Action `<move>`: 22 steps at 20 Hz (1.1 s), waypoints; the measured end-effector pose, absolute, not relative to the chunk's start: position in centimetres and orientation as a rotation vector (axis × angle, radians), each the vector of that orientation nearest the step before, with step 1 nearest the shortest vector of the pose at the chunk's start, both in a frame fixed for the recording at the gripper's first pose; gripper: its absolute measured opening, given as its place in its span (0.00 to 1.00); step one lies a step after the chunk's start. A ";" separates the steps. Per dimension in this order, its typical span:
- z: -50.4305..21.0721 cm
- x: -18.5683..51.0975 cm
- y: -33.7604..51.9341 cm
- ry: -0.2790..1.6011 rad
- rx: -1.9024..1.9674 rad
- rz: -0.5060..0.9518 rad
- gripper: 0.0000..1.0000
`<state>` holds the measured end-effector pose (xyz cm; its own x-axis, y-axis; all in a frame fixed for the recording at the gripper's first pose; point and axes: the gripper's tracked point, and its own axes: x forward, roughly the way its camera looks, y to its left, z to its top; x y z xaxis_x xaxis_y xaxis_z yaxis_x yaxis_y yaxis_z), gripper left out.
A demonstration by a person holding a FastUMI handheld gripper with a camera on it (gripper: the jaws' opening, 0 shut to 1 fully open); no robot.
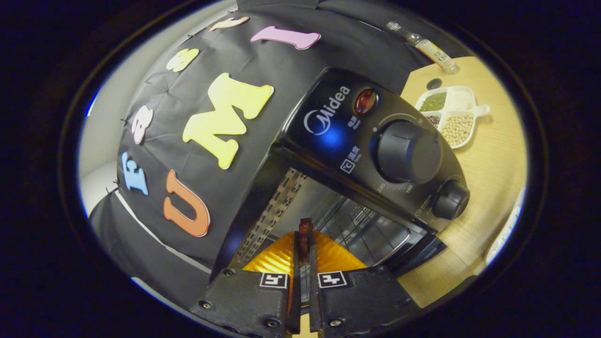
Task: Open the toaster oven, put the food inside, and close the toaster oven door.
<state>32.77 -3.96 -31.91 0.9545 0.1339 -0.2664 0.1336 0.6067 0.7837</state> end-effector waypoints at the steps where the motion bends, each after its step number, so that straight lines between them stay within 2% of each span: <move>1: -32.2 32.9 -4.2 0.316 0.908 -0.017 0.10; 5: -32.7 32.7 -4.6 0.353 0.735 -0.096 0.12; 15: -32.4 30.5 -6.6 0.379 0.401 -0.230 0.27; 18: -31.4 28.9 -6.4 0.389 0.348 -0.220 0.46; 22: -29.8 25.7 -5.2 0.406 0.291 -0.181 0.61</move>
